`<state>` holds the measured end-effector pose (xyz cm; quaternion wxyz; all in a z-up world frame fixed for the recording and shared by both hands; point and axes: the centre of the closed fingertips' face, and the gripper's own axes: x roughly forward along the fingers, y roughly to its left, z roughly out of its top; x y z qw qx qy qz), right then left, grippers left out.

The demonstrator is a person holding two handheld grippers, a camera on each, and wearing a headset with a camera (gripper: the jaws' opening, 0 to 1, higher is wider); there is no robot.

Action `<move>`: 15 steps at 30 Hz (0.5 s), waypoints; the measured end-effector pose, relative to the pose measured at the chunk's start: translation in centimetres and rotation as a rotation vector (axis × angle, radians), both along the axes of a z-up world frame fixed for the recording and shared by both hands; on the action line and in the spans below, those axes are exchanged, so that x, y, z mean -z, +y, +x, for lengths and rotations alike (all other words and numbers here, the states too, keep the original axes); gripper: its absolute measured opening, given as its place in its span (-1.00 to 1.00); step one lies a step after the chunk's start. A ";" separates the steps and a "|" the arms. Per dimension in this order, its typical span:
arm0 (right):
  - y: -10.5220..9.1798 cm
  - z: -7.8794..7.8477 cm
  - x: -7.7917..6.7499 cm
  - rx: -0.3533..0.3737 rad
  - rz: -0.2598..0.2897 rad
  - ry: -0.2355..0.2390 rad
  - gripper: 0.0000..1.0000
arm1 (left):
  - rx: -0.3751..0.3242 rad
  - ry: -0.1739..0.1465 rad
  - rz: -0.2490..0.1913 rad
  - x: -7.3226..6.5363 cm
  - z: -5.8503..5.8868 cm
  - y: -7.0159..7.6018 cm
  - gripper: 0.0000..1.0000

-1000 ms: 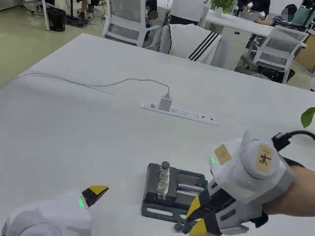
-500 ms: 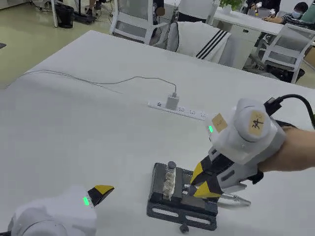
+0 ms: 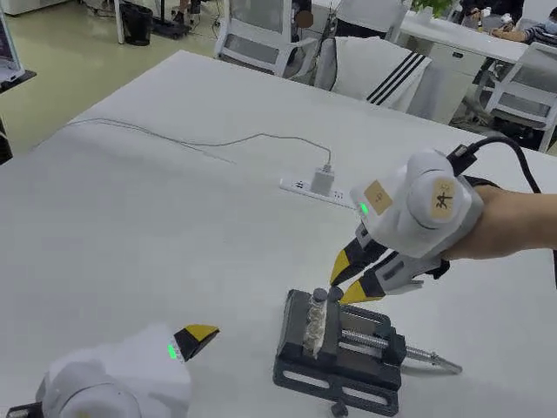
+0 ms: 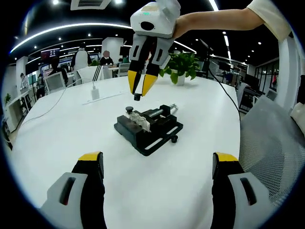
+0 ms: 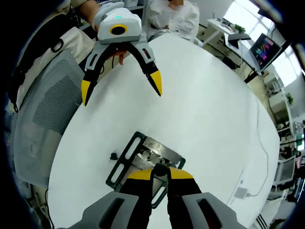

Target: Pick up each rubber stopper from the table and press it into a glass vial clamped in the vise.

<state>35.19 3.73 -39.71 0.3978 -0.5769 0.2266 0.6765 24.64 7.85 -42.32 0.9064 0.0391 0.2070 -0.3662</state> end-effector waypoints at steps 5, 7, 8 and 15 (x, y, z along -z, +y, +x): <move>-0.1 0.1 1.0 -0.054 -0.043 -0.020 -0.88 | -0.006 0.004 -0.005 0.1 0.0 -0.1 0.87; 0.0 0.2 1.3 -0.066 -0.049 -0.024 -0.88 | -0.008 0.004 -0.006 0.1 0.0 -0.2 0.87; 0.0 0.2 1.4 -0.068 -0.052 -0.023 -0.88 | -0.008 0.005 -0.007 0.1 0.0 -0.2 0.86; 0.1 0.1 2.0 -0.087 -0.071 -0.021 -0.89 | -0.006 0.008 -0.009 0.2 0.0 -0.4 0.85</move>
